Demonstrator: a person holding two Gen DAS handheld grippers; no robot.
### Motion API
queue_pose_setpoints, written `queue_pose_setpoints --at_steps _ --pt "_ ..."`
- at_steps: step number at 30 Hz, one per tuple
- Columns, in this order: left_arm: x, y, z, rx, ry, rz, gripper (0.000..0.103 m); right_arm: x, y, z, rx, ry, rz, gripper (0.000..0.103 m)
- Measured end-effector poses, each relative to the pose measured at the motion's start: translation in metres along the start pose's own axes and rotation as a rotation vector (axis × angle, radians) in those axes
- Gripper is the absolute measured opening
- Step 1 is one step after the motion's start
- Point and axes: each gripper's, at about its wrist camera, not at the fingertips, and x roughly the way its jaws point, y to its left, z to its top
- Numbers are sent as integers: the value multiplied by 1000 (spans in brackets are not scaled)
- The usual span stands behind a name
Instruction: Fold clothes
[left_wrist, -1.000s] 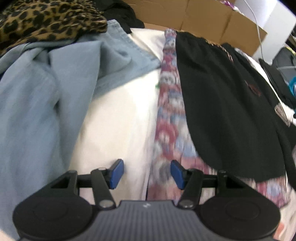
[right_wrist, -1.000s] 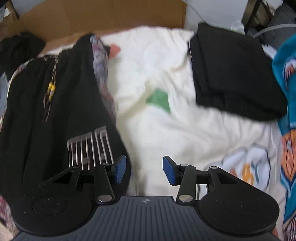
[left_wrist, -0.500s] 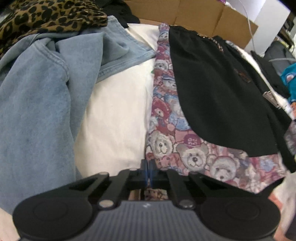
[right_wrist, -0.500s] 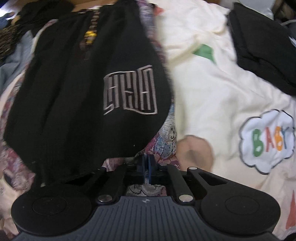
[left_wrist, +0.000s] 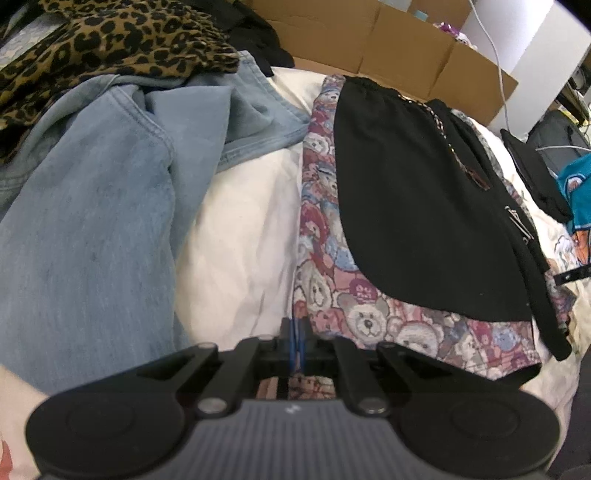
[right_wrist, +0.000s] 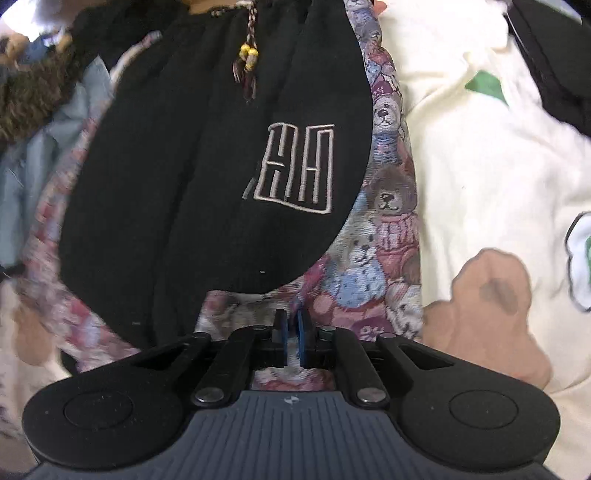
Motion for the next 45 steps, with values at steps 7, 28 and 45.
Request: queue_pose_setpoints --at_steps 7,28,45 --pt "9 11 0 -34 32 -4 4 -54 -43 12 61 -106 -38 8" --pt "18 0 0 -22 79 6 8 -5 -97 -1 300 109 -2 40" --pt "19 2 0 -48 63 16 9 -64 -74 3 156 30 -123 6"
